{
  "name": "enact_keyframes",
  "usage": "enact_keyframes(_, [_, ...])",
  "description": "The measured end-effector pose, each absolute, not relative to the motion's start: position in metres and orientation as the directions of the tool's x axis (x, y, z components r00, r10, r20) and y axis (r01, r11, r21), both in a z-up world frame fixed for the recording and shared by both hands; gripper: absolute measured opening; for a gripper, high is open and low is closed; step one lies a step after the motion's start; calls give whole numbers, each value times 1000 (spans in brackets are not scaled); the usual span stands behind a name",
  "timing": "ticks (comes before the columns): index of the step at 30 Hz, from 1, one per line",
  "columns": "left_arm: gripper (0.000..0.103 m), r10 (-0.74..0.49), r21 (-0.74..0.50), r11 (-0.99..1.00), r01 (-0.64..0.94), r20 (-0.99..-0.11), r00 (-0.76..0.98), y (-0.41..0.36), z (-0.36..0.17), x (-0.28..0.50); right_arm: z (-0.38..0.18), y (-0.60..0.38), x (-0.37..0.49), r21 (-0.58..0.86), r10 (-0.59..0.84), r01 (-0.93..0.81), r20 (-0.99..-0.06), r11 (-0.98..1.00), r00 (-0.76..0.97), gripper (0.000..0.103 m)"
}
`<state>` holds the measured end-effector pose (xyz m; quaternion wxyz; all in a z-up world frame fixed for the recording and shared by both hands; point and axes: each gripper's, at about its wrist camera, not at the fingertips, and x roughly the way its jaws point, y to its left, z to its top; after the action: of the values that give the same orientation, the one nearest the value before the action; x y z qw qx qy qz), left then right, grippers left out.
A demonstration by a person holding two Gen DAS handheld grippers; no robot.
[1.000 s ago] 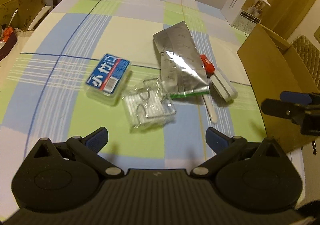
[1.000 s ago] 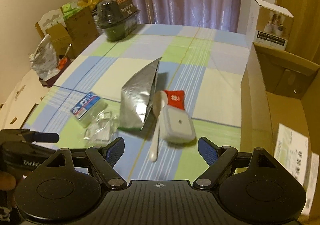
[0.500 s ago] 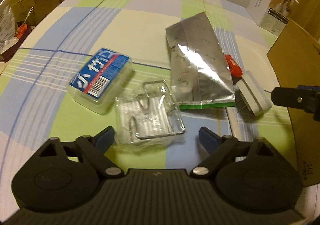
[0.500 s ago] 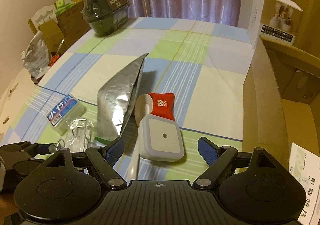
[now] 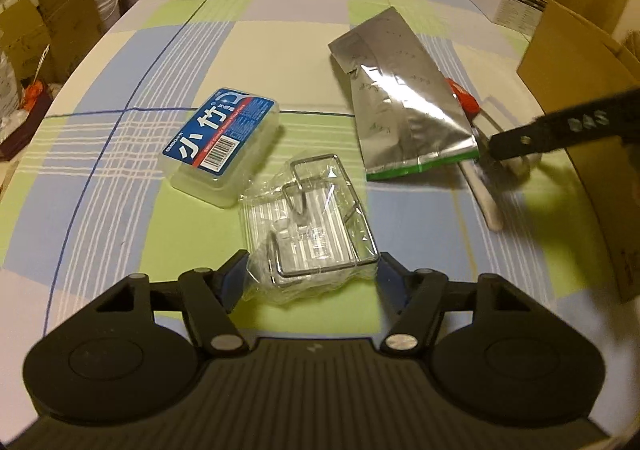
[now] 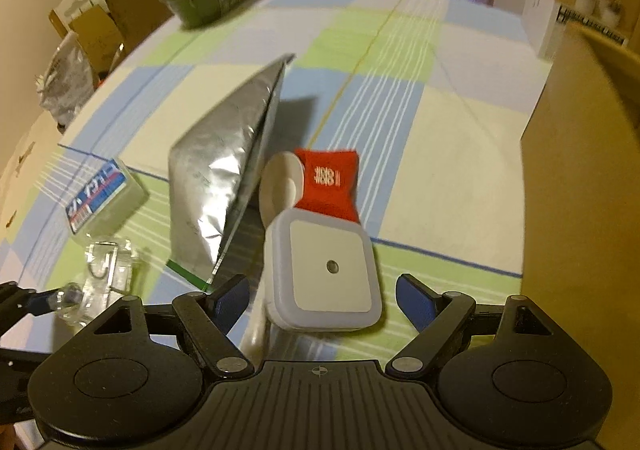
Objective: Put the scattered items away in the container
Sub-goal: 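Grasp the white square night-light with the right tool, then grasp the clear plastic hook pack with the left tool while the right tool holds the night-light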
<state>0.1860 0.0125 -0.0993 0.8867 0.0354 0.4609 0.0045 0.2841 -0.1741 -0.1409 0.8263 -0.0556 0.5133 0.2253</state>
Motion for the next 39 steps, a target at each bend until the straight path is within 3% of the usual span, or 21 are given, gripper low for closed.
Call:
enact_keyframes(4, [66,35,81,995,52,-810,585,9,-98,184,-150,-176,293,168,323,-401,-877,901,356,86])
enact_keyframes(5, [70,32,78,996,52,-807,589,9,-97,185,-151,-175,294,168,321,-401,-879,900,352,69])
enact_keyframes(6, [71,25,69,996,53,-806,591,9,-96,186,-151,-174,293,170,322,-402,-880,900,349,68])
enact_keyframes(10, [72,17,53,998,44,-807,591,11,-93,194,-146,-170,280,141,310,-423,-880,895,360,67])
enact_keyframes(13, [60,-2,48,996,72,-817,576,11,-91,194,-138,-170,263,126,304,-436,-879,891,367,67])
enact_keyframes(17, [58,-33,73,982,172,-838,545,8,-85,186,-127,-171,225,91,290,-467,-881,879,375,67])
enact_keyframes(24, [57,-169,9,911,413,-904,392,19,-79,159,-129,-179,156,86,275,-458,-889,885,365,67])
enact_keyframes(29, [79,-92,82,924,374,-900,426,36,-74,142,-132,-185,131,105,272,-406,-885,908,378,67])
enact_keyframes(34, [79,-91,43,957,286,-894,439,39,-63,139,-134,-188,123,120,274,-377,-881,918,386,67])
enact_keyframes(39, [79,-46,82,953,290,-911,409,24,-76,147,-136,-196,125,152,300,-376,-877,914,375,68])
